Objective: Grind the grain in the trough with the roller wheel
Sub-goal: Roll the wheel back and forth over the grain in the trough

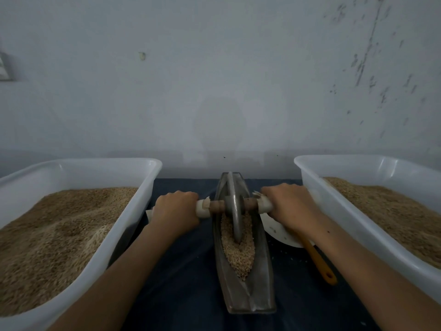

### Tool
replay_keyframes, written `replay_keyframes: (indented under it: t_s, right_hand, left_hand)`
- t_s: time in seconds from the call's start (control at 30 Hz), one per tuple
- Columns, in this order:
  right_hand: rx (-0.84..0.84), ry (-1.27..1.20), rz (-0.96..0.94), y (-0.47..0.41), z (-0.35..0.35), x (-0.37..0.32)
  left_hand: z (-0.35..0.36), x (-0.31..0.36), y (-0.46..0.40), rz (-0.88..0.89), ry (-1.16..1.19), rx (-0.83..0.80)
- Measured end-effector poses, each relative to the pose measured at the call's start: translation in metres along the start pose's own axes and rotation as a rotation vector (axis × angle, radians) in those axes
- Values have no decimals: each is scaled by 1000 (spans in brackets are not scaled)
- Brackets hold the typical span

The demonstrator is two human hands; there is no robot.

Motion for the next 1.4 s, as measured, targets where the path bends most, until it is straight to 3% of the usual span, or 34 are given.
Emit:
replay_keyframes:
  t_s: [0.13,0.23,0.37,0.5,0.63,0.73,0.87,0.97,1.07,1.27,1.4]
  right_hand:
    - [-257,-14,-20,2,-3,-4]
    - [-310,7,-29,4,-7,-7]
    - [-187,5,1,3,-6,-6]
    - [-16,-29,53,0,3,1]
    - [-31,-71,98,0,12,7]
    - [-180,-90,87,0,13,9]
    - [-434,-108,57,5,12,6]
    - [-484,-101,57,6,11,5]
    - [-408,-87,59,4,11,5]
    - [-46,-56,114,-2,13,8]
    - [-44,-56,89,-2,12,7]
  left_hand:
    - [11,-5,0,-29,19,-311]
    - [14,-5,3,-39,60,-391]
    - [8,-3,2,-56,25,-285]
    - [-8,5,5,-25,-43,31]
    - [-18,13,9,1,-108,187]
    - [-18,15,8,18,-150,139]
    - [-12,11,6,7,-148,-77]
    - [-9,9,5,-4,-133,-155]
    - [-9,10,5,-11,-127,-105]
    - [-16,15,7,-10,-135,161]
    - [-14,14,5,1,-140,144]
Point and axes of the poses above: each hand's wrist, its own y-axis away from the middle knuckle, its own z-axis out of the palm, x = y × z, the point moved 6 cm from there along -y, towards the middle knuckle, and after that the axes turned 1 degree about y, right-handed, at the moved point
